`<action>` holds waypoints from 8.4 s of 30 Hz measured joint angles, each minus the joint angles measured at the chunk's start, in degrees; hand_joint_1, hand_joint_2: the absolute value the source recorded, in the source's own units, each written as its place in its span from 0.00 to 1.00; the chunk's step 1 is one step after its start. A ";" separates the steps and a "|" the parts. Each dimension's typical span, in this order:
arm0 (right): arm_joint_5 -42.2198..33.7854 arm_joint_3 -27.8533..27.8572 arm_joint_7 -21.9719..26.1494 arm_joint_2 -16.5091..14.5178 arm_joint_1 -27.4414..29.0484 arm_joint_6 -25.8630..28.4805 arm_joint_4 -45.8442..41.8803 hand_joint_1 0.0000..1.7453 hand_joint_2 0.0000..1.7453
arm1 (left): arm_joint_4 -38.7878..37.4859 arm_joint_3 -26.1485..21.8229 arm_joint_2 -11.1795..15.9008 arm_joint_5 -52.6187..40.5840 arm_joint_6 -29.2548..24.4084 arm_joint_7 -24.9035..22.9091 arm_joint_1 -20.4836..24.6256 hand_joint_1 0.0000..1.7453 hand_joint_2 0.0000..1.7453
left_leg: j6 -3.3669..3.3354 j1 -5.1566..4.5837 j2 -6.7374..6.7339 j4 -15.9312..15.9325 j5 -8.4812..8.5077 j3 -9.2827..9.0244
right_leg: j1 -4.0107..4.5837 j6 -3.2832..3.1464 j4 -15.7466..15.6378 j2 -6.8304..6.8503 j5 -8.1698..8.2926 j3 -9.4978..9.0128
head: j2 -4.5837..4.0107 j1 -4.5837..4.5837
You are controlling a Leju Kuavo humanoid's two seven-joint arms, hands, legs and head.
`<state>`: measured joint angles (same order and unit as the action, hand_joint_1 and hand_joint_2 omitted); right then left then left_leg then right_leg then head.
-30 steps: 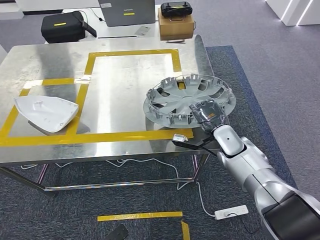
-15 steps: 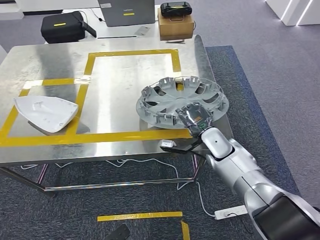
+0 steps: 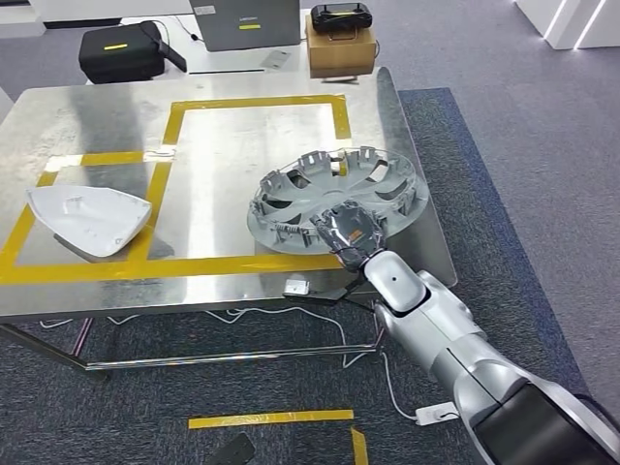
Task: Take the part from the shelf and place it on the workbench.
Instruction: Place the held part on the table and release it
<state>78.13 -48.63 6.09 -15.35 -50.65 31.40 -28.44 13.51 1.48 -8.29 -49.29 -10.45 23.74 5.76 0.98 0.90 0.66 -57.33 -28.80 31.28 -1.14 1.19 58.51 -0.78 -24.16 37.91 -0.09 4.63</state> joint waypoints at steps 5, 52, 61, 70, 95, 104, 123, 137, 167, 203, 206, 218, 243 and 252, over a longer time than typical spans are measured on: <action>0.10 -0.63 0.21 -1.16 0.90 -0.09 -0.02 1.00 1.00 | 0.00 0.13 -0.13 -0.10 0.22 -0.04 0.01 0.00 1.00 | 0.00 0.01 0.00 0.00 0.00 0.00 | 0.01 0.00 0.00 0.00 -0.01 0.00 | 0.00 -0.01; -4.43 -8.83 3.79 -5.47 7.34 -1.26 -0.47 1.00 1.00 | 0.00 0.23 -0.34 -0.47 0.54 -0.29 0.14 0.00 1.00 | 0.04 0.01 0.00 0.01 -0.05 -0.02 | 0.01 -0.02 0.00 -0.01 -0.03 -0.01 | 0.00 -0.02; -4.59 -9.49 3.86 -5.47 7.46 -1.19 -0.40 1.00 1.00 | 0.00 0.23 -0.34 -0.26 0.37 -0.28 0.13 0.00 1.00 | 0.04 0.01 0.00 0.01 -0.05 -0.02 | 0.01 -0.02 0.00 -0.01 -0.03 0.00 | 0.00 -0.01; -4.77 -9.54 3.85 -5.45 7.56 -1.26 -0.39 1.00 1.00 | 0.00 0.23 -0.34 -0.02 0.52 0.01 0.14 0.00 1.00 | 0.04 0.01 0.00 0.00 -0.05 -0.03 | 0.01 -0.02 0.00 -0.01 -0.03 -0.01 | 0.00 -0.02; -5.02 -10.07 3.70 -5.33 7.56 -1.92 -0.37 1.00 1.00 | 0.00 0.21 -0.37 0.32 1.17 0.45 0.14 0.00 1.00 | 0.04 0.01 0.00 0.00 -0.05 -0.03 | 0.01 -0.02 0.00 -0.01 -0.03 -0.01 | 0.00 -0.01; -5.03 -10.58 3.68 -4.98 7.55 -2.10 -0.37 1.00 1.00 | 0.00 0.21 -0.37 0.56 1.07 0.67 0.14 0.00 1.00 | 0.04 0.01 0.00 0.00 -0.05 -0.04 | 0.01 -0.02 0.00 -0.01 -0.03 -0.01 | 0.00 -0.01; -5.10 -10.94 3.54 -4.84 7.54 -2.27 -0.37 1.00 1.00 | 0.00 0.21 -0.34 0.60 1.14 0.89 0.14 0.00 1.00 | -0.56 -0.15 -0.01 -0.48 -0.33 0.04 | -0.28 0.30 -0.23 -0.02 0.11 -0.10 | 0.00 0.02; -5.26 -11.32 3.69 -3.98 7.72 -2.51 -0.50 1.00 1.00 | 0.00 0.18 -0.72 0.60 1.27 1.02 0.03 0.00 1.00 | -0.68 1.31 -0.44 1.88 -0.59 -3.02 | -0.97 2.86 6.53 0.65 -0.65 3.90 | -0.01 -0.52; -5.25 -12.00 2.92 -3.88 7.73 -2.55 -0.67 1.00 1.00 | -0.13 0.08 -0.78 0.76 0.68 1.07 0.16 0.00 1.00 | -0.83 -0.69 -0.45 -1.31 1.68 2.81 | 0.84 -0.66 -0.29 0.18 -2.55 -2.96 | -0.01 -0.28; -4.24 -9.61 -1.10 3.61 1.58 -2.79 1.61 1.00 1.00 | -0.26 -0.03 -0.61 0.93 0.50 1.16 -0.15 0.00 1.00 | -0.94 -0.67 -0.45 -1.29 1.71 2.80 | 0.88 -0.51 -0.33 0.20 -2.51 -2.92 | -0.01 -0.26; -4.22 -9.33 -1.18 3.72 1.58 -2.76 1.77 1.00 1.00 | -0.26 -0.11 -0.61 1.08 0.48 1.22 -0.16 0.00 1.00 | -0.94 -0.66 -0.45 -1.29 1.71 2.80 | 0.88 -0.51 -0.33 0.20 -2.51 -2.93 | -0.01 -0.26; -3.07 -8.81 -0.12 3.86 1.65 -2.48 2.34 1.00 1.00 | -0.26 -0.25 -0.57 0.75 0.79 1.18 -0.34 0.00 1.00 | -0.94 -0.67 -0.45 -1.29 1.71 2.80 | 0.88 -0.51 -0.33 0.20 -2.51 -2.94 | -0.01 -0.26; -1.02 -6.03 -0.17 6.11 -3.97 -3.35 4.52 1.00 1.00 | -0.51 -0.27 -0.21 0.62 1.70 1.81 -1.39 0.00 1.00 | -0.94 -0.67 -0.45 -1.29 1.71 2.82 | 0.88 -0.50 -0.33 0.19 -2.51 -2.91 | -0.01 -0.26; -1.03 -6.01 0.26 6.11 -4.10 -3.32 4.87 1.00 1.00 | -0.57 -0.32 0.03 0.78 1.85 1.55 -1.73 0.00 1.00 | -0.94 -0.67 -0.45 -1.27 1.71 2.83 | 0.88 -0.49 -0.33 0.19 -2.52 -2.92 | -0.01 -0.26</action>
<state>77.10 -54.64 6.35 -9.25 -54.75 28.08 -23.57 12.94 1.15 -8.26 -48.51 -8.60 25.29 4.03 0.03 0.23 0.21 -58.61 -27.09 34.10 -0.27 0.70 58.18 -0.59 -26.68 35.00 -0.09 4.37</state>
